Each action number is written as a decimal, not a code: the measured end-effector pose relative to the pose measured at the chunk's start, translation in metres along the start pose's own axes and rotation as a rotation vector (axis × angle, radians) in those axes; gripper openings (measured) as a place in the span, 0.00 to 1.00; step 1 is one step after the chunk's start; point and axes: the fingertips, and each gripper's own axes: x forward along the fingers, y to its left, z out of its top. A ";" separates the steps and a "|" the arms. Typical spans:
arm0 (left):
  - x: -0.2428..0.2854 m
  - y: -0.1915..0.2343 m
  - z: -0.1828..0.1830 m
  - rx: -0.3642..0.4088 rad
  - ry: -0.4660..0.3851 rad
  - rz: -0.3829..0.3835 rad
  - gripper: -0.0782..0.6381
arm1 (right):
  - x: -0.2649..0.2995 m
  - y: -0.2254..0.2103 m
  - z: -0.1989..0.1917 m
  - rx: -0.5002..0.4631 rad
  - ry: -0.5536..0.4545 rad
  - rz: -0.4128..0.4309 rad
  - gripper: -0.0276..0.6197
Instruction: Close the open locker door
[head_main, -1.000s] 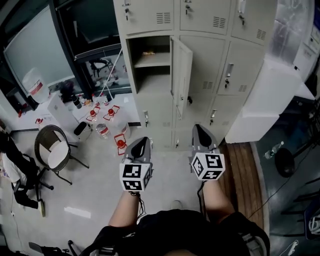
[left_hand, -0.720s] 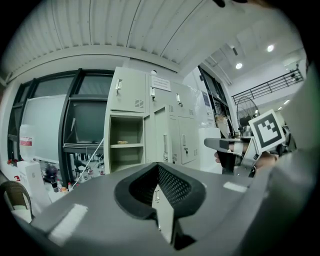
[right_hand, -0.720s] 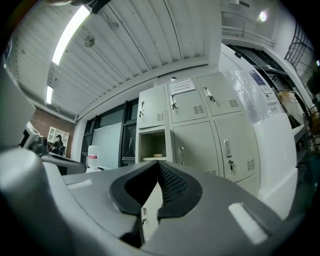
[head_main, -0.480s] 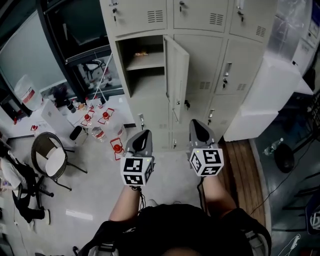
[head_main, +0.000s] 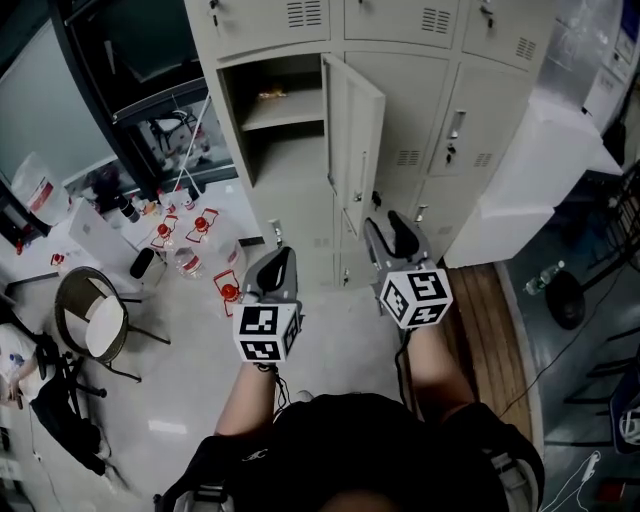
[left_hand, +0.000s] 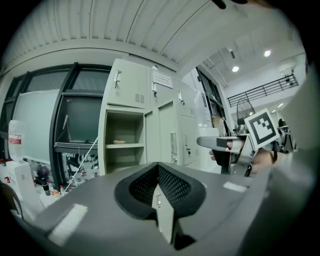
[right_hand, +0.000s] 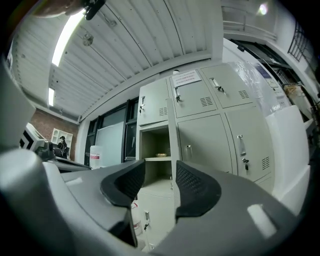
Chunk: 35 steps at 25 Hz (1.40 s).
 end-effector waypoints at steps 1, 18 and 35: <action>0.001 0.002 0.000 0.000 -0.001 0.002 0.11 | 0.005 -0.003 -0.001 0.006 0.008 -0.001 0.32; -0.009 0.037 -0.004 0.005 0.006 0.062 0.11 | 0.083 -0.038 -0.012 -0.004 0.113 -0.043 0.32; -0.021 0.065 -0.011 -0.017 0.011 0.114 0.11 | 0.103 0.009 -0.019 -0.074 0.141 -0.015 0.20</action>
